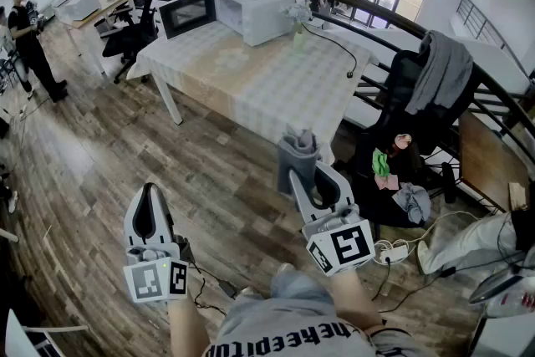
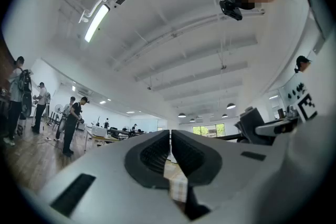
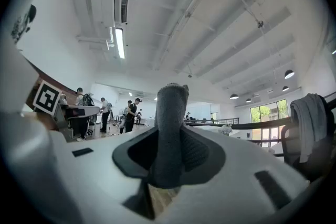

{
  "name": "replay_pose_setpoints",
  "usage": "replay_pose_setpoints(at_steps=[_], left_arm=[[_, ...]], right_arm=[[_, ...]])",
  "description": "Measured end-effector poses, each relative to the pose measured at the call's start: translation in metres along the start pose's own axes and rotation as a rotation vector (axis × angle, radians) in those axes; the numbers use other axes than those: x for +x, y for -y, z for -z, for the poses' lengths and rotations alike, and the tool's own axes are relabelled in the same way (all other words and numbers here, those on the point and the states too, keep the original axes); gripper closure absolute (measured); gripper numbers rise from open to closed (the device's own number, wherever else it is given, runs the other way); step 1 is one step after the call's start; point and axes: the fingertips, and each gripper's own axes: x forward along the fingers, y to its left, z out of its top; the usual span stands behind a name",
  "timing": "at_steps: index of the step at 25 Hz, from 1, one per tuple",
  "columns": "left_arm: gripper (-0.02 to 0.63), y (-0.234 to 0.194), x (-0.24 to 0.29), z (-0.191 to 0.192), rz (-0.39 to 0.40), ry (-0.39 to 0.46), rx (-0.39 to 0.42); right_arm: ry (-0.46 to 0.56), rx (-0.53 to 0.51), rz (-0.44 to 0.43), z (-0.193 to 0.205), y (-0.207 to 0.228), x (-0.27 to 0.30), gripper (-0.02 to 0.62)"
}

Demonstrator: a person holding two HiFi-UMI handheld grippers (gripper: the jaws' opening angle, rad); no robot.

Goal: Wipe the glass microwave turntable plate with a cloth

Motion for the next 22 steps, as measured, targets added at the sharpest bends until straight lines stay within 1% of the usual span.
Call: replay_pose_setpoints(at_steps=[12, 18, 22], left_arm=[[0.594, 0.013, 0.009, 0.003, -0.014, -0.002, -0.014], [0.594, 0.027, 0.023, 0.005, -0.008, 0.003, -0.010], [0.594, 0.042, 0.036, 0.005, -0.004, 0.008, -0.006]], right_arm=[[0.001, 0.004, -0.018, 0.000, 0.017, 0.004, 0.485], [0.000, 0.007, -0.023, 0.005, 0.033, 0.009, 0.485], [0.011, -0.002, -0.050, 0.003, 0.046, 0.012, 0.485]])
